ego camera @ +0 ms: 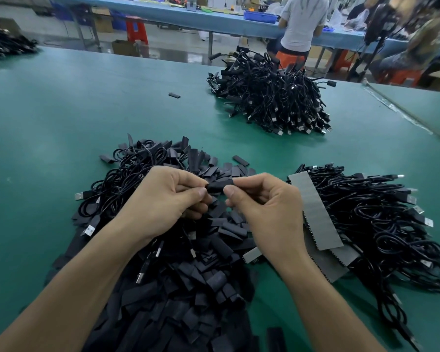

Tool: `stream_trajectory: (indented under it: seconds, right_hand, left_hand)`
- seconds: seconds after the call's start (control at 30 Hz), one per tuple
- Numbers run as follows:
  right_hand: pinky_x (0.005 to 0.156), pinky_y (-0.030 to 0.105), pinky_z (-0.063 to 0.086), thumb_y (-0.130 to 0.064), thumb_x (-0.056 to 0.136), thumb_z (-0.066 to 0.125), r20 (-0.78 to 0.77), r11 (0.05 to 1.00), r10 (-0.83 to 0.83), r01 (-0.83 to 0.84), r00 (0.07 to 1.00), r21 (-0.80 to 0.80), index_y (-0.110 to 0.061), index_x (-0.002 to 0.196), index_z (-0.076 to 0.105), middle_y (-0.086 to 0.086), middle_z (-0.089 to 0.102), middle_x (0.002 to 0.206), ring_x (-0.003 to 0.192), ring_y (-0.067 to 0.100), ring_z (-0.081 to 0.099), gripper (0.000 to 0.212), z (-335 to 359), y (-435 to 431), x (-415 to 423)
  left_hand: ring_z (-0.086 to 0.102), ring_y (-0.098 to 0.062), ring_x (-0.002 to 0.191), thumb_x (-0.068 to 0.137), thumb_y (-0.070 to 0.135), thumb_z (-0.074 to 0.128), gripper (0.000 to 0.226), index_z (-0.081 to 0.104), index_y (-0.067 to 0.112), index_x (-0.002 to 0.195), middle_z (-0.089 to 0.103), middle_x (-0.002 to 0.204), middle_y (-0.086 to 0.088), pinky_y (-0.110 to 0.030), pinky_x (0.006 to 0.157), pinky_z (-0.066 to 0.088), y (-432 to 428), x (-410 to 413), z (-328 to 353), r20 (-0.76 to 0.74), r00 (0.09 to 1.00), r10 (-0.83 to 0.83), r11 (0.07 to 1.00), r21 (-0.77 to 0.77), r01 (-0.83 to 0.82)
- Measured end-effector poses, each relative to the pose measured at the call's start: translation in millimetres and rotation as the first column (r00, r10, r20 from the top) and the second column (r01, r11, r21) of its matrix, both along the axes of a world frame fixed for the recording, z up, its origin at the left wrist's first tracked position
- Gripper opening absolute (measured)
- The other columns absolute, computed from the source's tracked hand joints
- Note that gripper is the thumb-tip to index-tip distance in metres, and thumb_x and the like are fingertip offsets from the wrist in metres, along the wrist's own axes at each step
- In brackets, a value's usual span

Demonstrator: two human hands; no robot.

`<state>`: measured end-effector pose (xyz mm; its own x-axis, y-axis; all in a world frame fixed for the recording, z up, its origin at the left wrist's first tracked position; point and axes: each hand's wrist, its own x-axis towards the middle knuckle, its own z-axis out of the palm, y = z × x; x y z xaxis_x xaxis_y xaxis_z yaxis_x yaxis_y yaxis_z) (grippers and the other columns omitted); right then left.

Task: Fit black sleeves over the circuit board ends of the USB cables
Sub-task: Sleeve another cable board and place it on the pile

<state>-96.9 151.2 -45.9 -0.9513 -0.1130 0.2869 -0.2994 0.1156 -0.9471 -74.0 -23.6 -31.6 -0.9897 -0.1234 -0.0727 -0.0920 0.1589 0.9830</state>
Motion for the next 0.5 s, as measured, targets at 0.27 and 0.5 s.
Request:
stream_trajectory:
  seconds: [0.27,0.5]
  right_hand:
    - [0.057,0.018,0.051,-0.008,0.087,0.074,0.101,0.984,-0.043,0.06,0.994,-0.171,-0.013,0.083,0.068,0.003,0.073,0.07,0.064,0.013,0.07,0.009,7,5,-5]
    - [0.07,0.006,0.049,-0.013,0.086,0.074,-0.097,0.919,-0.186,0.208,0.978,0.335,-0.028,0.087,0.071,-0.016,0.069,0.073,0.075,-0.007,0.066,0.015,6,30,-20]
  left_hand:
    - [0.072,-0.013,0.064,0.08,0.031,0.08,0.01,0.073,0.029,0.085,0.075,0.07,0.003,-0.026,0.066,0.056,-7,3,4,-0.083,0.995,-0.055,0.92,-0.392,0.018]
    - [0.06,0.012,0.056,0.081,0.03,0.079,0.008,0.074,0.028,0.087,0.062,0.054,0.019,-0.002,0.06,0.04,-21,0,4,-0.447,0.863,0.234,0.759,-0.471,-0.45]
